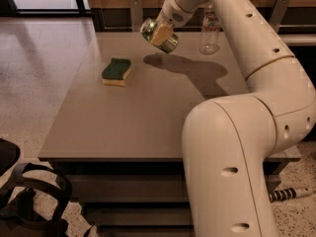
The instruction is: Knock green can over
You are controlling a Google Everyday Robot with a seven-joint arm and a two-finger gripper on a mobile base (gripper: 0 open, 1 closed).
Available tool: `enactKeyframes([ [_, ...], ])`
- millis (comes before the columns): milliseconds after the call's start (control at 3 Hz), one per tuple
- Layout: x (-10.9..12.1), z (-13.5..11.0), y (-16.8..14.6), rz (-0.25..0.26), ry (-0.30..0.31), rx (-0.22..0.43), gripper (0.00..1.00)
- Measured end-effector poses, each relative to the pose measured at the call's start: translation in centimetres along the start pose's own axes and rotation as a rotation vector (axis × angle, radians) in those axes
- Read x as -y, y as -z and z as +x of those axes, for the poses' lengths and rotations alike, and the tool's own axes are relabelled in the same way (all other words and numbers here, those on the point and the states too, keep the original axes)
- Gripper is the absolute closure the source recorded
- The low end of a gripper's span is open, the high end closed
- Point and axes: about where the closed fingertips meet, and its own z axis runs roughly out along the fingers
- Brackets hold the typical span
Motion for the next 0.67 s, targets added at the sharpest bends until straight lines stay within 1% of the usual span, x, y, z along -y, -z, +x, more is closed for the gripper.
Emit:
enactKeyframes([
  [333,-0.8,0.0,-2.7,-0.041,0.054,-0.080,1.00],
  [667,-1.5,0.2,-6.0,-0.081,0.102,-0.143,1.00],
])
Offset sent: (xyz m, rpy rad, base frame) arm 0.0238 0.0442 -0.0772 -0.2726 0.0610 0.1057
